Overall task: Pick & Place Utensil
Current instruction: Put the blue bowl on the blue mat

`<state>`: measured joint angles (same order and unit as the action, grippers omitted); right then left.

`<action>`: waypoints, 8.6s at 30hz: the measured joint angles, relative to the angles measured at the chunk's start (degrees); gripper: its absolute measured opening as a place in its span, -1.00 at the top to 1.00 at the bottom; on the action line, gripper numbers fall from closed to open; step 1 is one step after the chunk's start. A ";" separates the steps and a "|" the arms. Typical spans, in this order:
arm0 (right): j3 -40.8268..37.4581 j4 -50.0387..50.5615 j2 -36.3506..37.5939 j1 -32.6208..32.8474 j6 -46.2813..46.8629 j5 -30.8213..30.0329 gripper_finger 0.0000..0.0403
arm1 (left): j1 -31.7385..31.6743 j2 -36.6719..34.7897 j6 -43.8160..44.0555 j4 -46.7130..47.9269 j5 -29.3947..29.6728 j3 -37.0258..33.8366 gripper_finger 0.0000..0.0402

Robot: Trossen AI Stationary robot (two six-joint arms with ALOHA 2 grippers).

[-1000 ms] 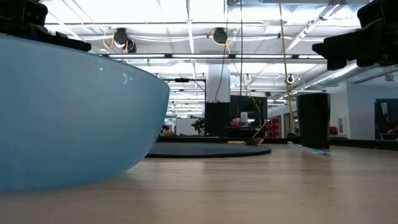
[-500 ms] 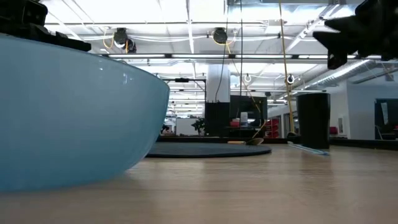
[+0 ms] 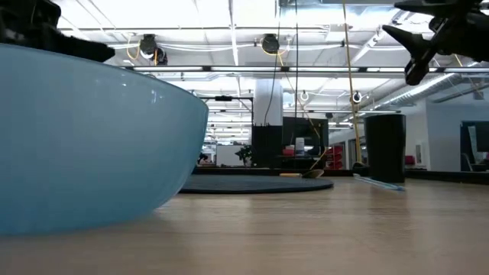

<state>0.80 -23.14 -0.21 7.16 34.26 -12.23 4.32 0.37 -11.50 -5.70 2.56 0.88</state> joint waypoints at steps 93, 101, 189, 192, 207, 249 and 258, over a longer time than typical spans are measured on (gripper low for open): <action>42.39 4.54 -42.98 0.09 -20.44 15.37 0.23 | 10.96 41.08 51.15 20.96 -3.06 42.58 0.54; 42.56 10.12 -41.66 0.08 -21.56 12.01 0.23 | 18.90 47.48 61.98 27.23 0.41 42.58 0.54; 42.49 18.30 -40.72 0.00 -24.90 8.86 0.23 | 19.02 82.94 51.00 26.59 -8.86 42.54 0.94; 42.49 18.28 -40.72 0.00 -24.90 8.83 0.23 | 19.02 82.94 52.06 27.07 -8.78 42.54 0.91; 42.49 18.28 -40.73 0.00 -24.62 8.79 0.23 | 15.58 80.76 55.25 26.91 -10.07 42.54 0.95; 42.49 18.74 -40.83 0.00 -24.68 4.59 0.23 | -19.33 75.42 53.51 37.32 8.51 49.45 0.96; 40.57 17.34 -41.00 0.00 -24.62 4.48 0.23 | -22.94 76.59 49.22 39.00 6.94 50.12 0.95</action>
<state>41.37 -5.80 -41.21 7.16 9.65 -7.75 -18.63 76.95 37.72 33.30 9.51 51.00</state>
